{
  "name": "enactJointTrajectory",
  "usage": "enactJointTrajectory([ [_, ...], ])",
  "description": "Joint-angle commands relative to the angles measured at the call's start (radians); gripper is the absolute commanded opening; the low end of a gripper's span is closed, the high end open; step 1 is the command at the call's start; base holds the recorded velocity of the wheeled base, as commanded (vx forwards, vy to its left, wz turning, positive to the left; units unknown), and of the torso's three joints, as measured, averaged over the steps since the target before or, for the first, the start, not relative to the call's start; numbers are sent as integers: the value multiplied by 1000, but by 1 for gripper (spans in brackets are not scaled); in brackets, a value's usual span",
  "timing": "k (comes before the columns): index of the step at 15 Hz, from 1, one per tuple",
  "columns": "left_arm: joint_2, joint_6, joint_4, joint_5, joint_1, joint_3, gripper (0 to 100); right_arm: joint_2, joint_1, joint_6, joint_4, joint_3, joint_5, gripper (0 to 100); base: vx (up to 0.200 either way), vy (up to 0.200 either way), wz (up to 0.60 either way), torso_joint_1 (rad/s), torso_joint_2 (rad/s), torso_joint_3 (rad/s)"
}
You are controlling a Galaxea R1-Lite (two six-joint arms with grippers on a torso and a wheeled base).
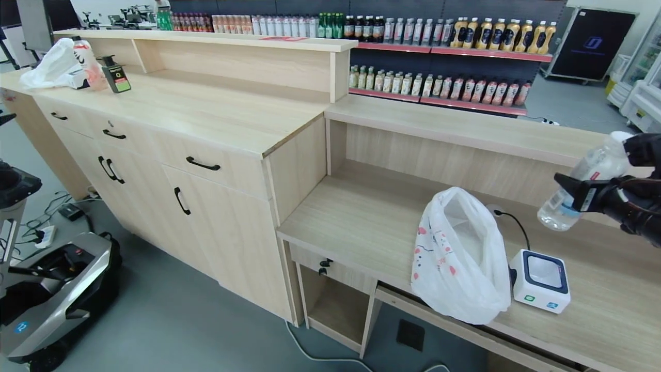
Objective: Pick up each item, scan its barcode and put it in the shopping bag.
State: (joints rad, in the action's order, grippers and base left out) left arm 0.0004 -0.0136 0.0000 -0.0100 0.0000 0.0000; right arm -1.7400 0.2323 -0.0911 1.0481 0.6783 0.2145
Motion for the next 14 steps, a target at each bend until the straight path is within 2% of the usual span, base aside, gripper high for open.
enactJointTrajectory([
  [1, 0, 0, 0, -1, 0, 0, 0, -156, -41, 8, 21, 17, 16, 0, 0, 0, 0, 0, 0, 0],
  [3, 0, 0, 0, -1, 0, 0, 0, -299, -42, -36, 144, 29, 171, 0, 0, 0, 0, 0, 0, 0],
  [6, 0, 1, 0, -1, 0, 0, 0, -405, -39, -136, 176, 116, 284, 0, 0, 0, 0, 0, 0, 0],
  [14, 0, 0, 0, -1, 0, 0, 0, -567, -62, -154, 207, 239, 350, 0, 0, 0, 0, 0, 0, 0],
])
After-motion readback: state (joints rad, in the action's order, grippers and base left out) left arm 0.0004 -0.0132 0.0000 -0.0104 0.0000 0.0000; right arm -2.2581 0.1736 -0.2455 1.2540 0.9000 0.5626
